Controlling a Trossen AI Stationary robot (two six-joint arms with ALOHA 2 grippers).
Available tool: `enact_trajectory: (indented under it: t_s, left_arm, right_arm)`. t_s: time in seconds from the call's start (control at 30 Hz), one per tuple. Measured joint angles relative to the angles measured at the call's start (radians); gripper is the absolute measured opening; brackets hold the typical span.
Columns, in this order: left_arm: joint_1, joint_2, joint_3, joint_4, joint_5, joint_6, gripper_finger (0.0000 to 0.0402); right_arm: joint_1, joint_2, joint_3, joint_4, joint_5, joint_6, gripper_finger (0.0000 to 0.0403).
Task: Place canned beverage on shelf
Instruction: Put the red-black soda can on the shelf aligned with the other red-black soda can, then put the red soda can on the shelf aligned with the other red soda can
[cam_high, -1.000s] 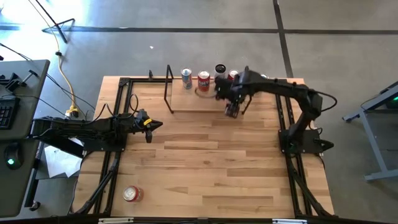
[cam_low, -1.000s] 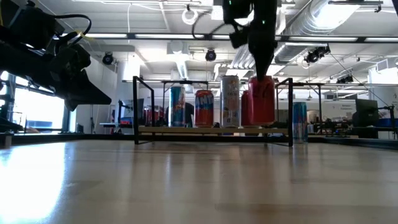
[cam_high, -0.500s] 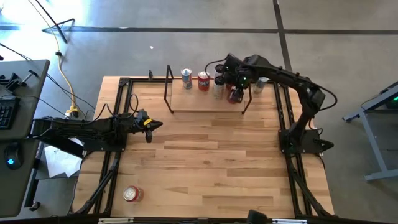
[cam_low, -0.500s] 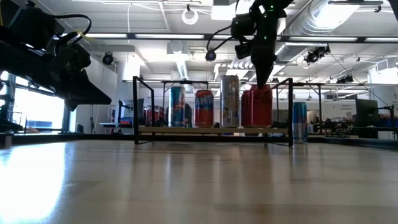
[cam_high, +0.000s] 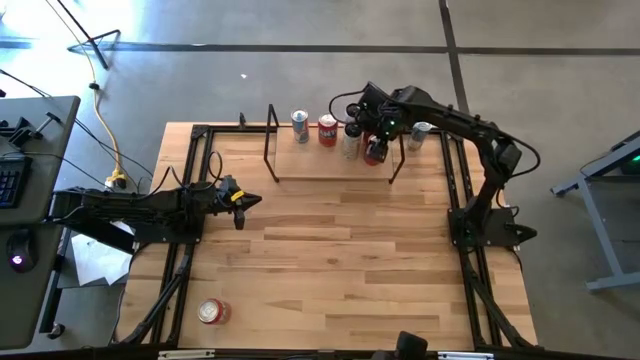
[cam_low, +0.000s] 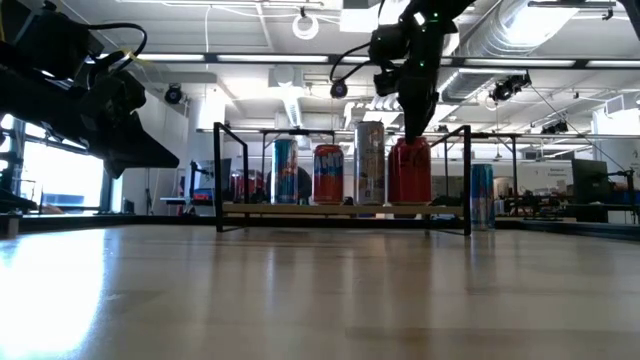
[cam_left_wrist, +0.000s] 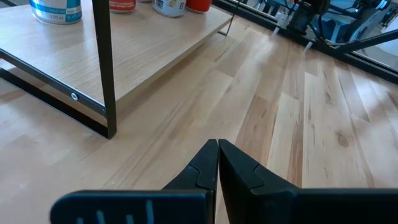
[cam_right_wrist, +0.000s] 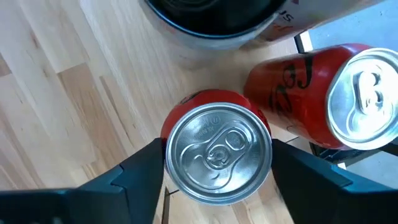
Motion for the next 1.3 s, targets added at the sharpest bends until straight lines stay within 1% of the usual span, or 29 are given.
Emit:
enact_trajectory:
  t_s: [0.13,0.27,0.47,0.6,0.7,0.83,0.93,1.03,1.1,1.23,1.27,1.3]
  left_arm:
    - [0.0,0.0,0.0,0.0,0.0,0.0,0.0005]
    - [0.0,0.0,0.0,0.0,0.0,0.0,0.0005]
    - [0.0,0.0,0.0,0.0,0.0,0.0,0.0005]
    - [0.0,0.0,0.0,0.0,0.0,0.0,0.0005]
    - [0.0,0.0,0.0,0.0,0.0,0.0,0.0005]
    - [0.0,0.0,0.0,0.0,0.0,0.0,0.0005]
    - [0.0,0.0,0.0,0.0,0.0,0.0,0.0005]
    - [0.0,0.0,0.0,0.0,0.0,0.0,0.0005]
    - [0.0,0.0,0.0,0.0,0.0,0.0,0.0005]
    - [0.0,0.0,0.0,0.0,0.0,0.0,0.0005]
    - [0.0,0.0,0.0,0.0,0.0,0.0,0.0005]
    - [0.0,0.0,0.0,0.0,0.0,0.0,0.0005]
  right_arm:
    - [0.011,0.002,0.0,0.0,0.036,0.002,0.028]
    - [0.024,0.004,0.008,-0.005,0.071,0.002,0.0284]
    - [0.043,0.004,0.062,-0.035,0.1,0.004,0.0287]
    - [0.061,0.004,0.127,-0.08,0.121,0.033,0.0287]
    - [0.091,0.004,0.195,-0.132,0.157,0.052,0.0286]
    - [0.155,0.003,0.3,-0.185,0.223,0.094,0.0271]
    - [0.221,-0.003,0.345,-0.177,0.263,0.136,0.024]
    - [0.316,-0.024,0.323,-0.08,0.303,0.131,0.0186]
    - [0.38,-0.029,0.279,-0.005,0.324,0.116,0.0141]
    - [0.479,-0.029,0.143,0.22,0.343,0.07,0.0045]
    - [0.499,-0.029,0.099,0.285,0.338,0.057,0.0024]
    - [0.518,-0.029,0.05,0.352,0.331,0.045,0.0012]
